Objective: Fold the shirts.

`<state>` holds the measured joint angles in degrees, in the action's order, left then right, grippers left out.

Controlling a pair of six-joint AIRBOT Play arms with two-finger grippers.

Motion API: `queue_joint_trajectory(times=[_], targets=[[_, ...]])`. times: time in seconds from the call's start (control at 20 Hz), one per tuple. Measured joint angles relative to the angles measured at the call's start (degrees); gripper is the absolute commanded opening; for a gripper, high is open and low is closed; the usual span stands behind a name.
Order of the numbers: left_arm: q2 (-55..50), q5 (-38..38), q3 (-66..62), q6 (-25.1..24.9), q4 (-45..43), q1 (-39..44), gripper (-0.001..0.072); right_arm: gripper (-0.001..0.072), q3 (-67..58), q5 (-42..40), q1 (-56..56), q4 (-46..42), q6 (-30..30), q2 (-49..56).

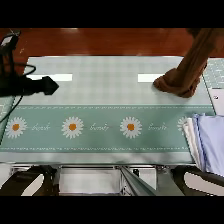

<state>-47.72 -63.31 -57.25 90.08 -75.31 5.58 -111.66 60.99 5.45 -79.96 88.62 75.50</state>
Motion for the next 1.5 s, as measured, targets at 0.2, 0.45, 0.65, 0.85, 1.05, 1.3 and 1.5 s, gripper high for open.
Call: queue_joint_trajectory(times=[0.2, 0.45, 0.65, 0.85, 1.05, 1.3, 1.5], targets=[[13.03, 1.4, 12.09, 3.19, 2.6, 2.84, 0.0703, 0.0024, -5.4, -0.72, -4.33, 1.49, -2.16, -7.3], [18.71, 2.32, 18.78, 5.6, 4.22, 3.85, 0.0703, 0.0024, -6.36, 5.35, -15.43, 5.18, -5.35, -12.26], [19.23, 4.74, 20.04, 5.97, 4.68, 4.02, 0.0703, 0.0025, 4.48, 11.67, -26.29, 6.16, -4.48, -13.0], [17.73, 6.4, 20.39, 6.16, 4.83, 4.07, 0.0703, 0.0026, 24.61, 6.38, -36.15, 9.18, -1.01, -10.21], [15.21, 7.1, 20.48, 6.29, 4.85, 4.07, 0.0703, 0.0633, 36.33, -2.36, -42.53, 17.51, 0.57, -1.2], [11.98, 6.78, 20.48, 5.73, 6.1, 4.07, 0.0703, 0.0626, 36.98, -1.18, -38.8, 25.97, -2.14, 3.5], [10.95, 1.31, 21.29, 2.4, 7.45, 3.69, 0.0703, 0.0624, 37.99, 8.63, -21.38, 18.01, -2.91, -4.24]])
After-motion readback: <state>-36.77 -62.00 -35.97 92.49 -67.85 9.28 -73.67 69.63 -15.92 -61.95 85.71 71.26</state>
